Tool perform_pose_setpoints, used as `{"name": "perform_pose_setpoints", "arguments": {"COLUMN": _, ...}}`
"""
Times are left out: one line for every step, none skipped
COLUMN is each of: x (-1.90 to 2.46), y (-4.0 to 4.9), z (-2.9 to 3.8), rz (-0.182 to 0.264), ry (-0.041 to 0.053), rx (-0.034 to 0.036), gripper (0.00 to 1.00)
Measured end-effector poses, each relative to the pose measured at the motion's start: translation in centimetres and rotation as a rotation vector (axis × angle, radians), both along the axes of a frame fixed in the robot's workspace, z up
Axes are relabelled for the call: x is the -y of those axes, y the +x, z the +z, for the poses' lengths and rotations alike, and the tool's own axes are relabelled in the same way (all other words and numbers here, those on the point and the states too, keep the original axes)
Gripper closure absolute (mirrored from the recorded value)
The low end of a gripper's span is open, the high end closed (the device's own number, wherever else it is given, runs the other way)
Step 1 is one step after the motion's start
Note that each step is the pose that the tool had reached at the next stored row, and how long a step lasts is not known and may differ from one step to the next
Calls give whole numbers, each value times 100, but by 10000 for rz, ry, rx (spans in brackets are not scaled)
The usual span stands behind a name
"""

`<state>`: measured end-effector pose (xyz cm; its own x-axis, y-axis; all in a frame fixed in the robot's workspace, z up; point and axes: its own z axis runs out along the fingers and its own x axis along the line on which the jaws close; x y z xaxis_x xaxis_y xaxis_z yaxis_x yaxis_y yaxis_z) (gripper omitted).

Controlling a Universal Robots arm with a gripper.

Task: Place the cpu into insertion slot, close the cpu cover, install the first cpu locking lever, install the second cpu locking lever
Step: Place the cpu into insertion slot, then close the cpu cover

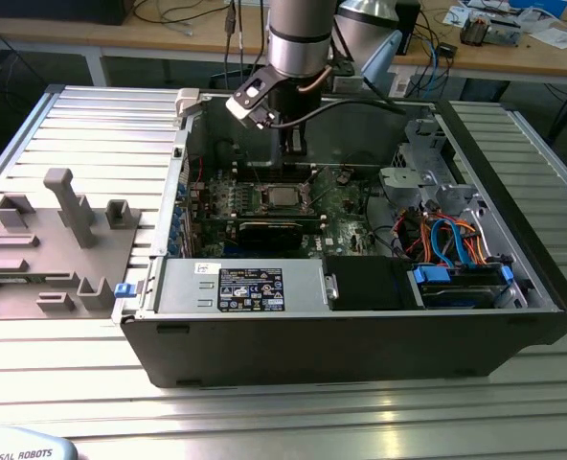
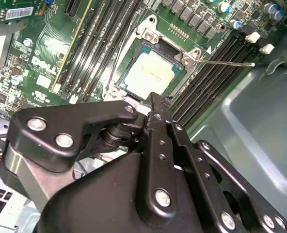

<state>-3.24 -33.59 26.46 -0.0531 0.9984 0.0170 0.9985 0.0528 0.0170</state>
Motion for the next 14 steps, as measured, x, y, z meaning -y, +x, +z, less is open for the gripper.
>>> {"name": "perform_pose_setpoints", "arguments": {"x": 0, "y": 0, "z": 15, "rz": 1, "ry": -1, "rx": 0, "gripper": 89}}
{"name": "perform_pose_setpoints", "arguments": {"x": 0, "y": 0, "z": 32, "rz": 0, "ry": 0, "rx": 0, "gripper": 89}}
{"name": "perform_pose_setpoints", "arguments": {"x": 0, "y": 0, "z": 49, "rz": 0, "ry": 0, "rx": 0, "gripper": 89}}
{"name": "perform_pose_setpoints", "arguments": {"x": 0, "y": 0, "z": 85, "rz": 0, "ry": 0, "rx": 0, "gripper": 89}}
{"name": "perform_pose_setpoints", "arguments": {"x": 0, "y": 0, "z": 115, "rz": 0, "ry": -1, "rx": 0, "gripper": 89}}
{"name": "perform_pose_setpoints", "arguments": {"x": 0, "y": 0, "z": 131, "rz": 0, "ry": 0, "rx": 0, "gripper": 89}}
{"name": "perform_pose_setpoints", "arguments": {"x": 0, "y": 0, "z": 147, "rz": 0, "ry": 0, "rx": 0, "gripper": 89}}
{"name": "perform_pose_setpoints", "arguments": {"x": 0, "y": 0, "z": 160, "rz": 0, "ry": 1, "rx": 0, "gripper": 89}}
{"name": "perform_pose_setpoints", "arguments": {"x": 0, "y": 0, "z": 166, "rz": 1, "ry": 1, "rx": 0, "gripper": 89}}
{"name": "perform_pose_setpoints", "arguments": {"x": 0, "y": 0, "z": 166, "rz": 1, "ry": 3, "rx": 1, "gripper": 89}}
{"name": "perform_pose_setpoints", "arguments": {"x": 0, "y": 0, "z": 167, "rz": 1, "ry": 1, "rx": 1, "gripper": 89}}
{"name": "perform_pose_setpoints", "arguments": {"x": 0, "y": 0, "z": 170, "rz": 1, "ry": 0, "rx": 0, "gripper": 89}}
{"name": "perform_pose_setpoints", "arguments": {"x": 0, "y": 0, "z": 172, "rz": 1, "ry": 1, "rx": 0, "gripper": 89}}
{"name": "perform_pose_setpoints", "arguments": {"x": 0, "y": 0, "z": 172, "rz": 1, "ry": 0, "rx": 0, "gripper": 89}}
